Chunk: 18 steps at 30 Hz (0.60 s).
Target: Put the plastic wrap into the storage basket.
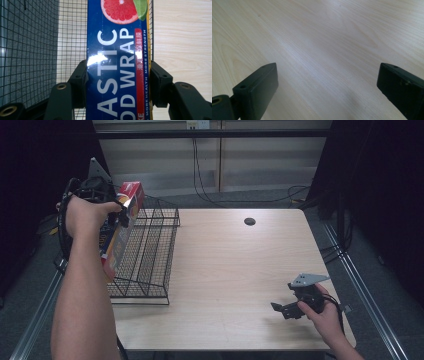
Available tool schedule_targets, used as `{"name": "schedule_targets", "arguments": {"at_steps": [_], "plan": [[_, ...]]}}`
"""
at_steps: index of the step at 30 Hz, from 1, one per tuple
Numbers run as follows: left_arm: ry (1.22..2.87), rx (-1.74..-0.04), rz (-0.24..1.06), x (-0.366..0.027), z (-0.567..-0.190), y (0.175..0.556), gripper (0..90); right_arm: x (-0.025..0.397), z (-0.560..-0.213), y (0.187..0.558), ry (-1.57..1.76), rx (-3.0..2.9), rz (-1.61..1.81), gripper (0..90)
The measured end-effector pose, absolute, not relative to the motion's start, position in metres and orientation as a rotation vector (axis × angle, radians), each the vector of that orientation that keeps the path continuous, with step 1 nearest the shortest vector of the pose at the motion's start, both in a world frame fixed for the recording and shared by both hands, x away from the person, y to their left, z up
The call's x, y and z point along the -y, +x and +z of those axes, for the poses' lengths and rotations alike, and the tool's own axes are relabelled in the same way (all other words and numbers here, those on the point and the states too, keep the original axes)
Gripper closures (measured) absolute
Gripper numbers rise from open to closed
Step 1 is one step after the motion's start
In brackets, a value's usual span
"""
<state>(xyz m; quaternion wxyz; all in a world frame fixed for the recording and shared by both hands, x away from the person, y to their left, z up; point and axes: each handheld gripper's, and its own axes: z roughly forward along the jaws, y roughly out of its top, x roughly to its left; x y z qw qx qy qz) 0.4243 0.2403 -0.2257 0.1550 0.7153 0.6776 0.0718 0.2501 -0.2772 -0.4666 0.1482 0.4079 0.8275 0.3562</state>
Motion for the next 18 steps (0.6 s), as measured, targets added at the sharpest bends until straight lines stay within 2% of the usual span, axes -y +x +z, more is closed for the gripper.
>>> {"name": "schedule_targets", "arguments": {"at_steps": [18], "plan": [[2.028, -1.979, 0.228, -0.262, -0.225, 0.423, 44.4, 0.275, -0.468, 0.251, 1.176, -2.384, 1.017, 3.4]]}}
